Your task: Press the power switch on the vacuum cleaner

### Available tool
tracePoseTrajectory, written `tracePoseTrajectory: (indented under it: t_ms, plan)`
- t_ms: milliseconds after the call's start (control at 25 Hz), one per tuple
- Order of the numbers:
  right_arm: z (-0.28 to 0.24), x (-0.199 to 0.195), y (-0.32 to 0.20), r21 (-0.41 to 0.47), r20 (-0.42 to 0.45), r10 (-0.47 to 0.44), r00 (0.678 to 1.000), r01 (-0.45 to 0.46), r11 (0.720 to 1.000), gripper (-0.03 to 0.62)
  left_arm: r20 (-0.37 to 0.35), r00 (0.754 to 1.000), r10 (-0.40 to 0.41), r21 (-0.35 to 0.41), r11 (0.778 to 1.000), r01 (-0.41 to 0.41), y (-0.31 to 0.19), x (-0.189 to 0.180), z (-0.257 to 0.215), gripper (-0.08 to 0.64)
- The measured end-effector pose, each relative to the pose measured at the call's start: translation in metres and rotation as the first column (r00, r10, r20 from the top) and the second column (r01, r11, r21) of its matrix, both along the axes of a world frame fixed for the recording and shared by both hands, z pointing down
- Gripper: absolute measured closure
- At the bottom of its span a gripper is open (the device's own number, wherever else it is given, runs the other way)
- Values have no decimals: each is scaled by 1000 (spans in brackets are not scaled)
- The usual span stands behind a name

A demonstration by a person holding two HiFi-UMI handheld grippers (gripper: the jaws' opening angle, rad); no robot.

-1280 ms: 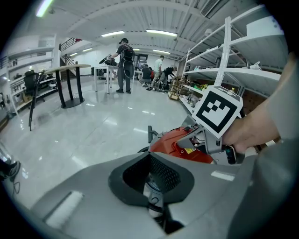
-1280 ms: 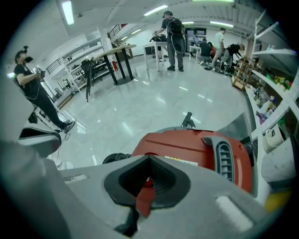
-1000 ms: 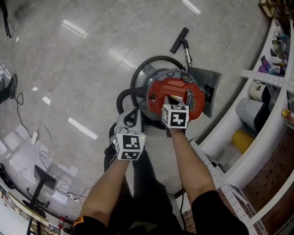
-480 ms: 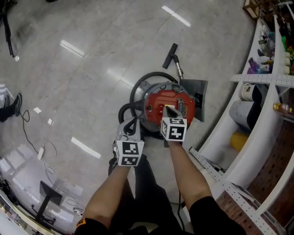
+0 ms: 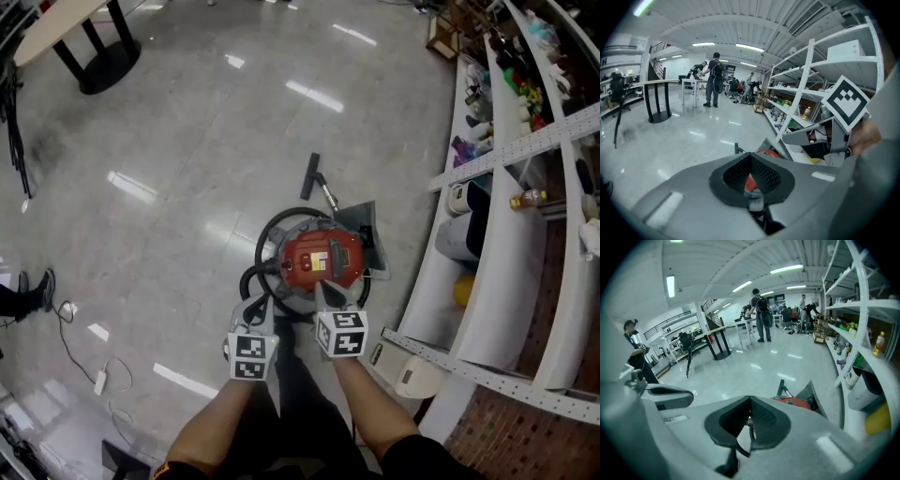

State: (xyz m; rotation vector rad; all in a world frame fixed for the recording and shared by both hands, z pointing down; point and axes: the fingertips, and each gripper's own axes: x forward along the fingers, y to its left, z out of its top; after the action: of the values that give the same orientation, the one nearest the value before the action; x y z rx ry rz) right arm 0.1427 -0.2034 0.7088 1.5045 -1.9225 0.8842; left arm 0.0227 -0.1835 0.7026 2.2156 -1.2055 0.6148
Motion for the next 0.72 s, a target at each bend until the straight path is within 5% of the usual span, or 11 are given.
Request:
tracePoseTrajectory:
  t_ms: [320,720]
  plan:
    - [-101,-17,60,130,15,52,999,-53,990,600,-55,994,92,69,994,-88,35,-16,-81,545]
    - [-164,-34,137,194,19,95,995,-97,976,600,-113,973,199,125,975,-185,93,-21,-145,545]
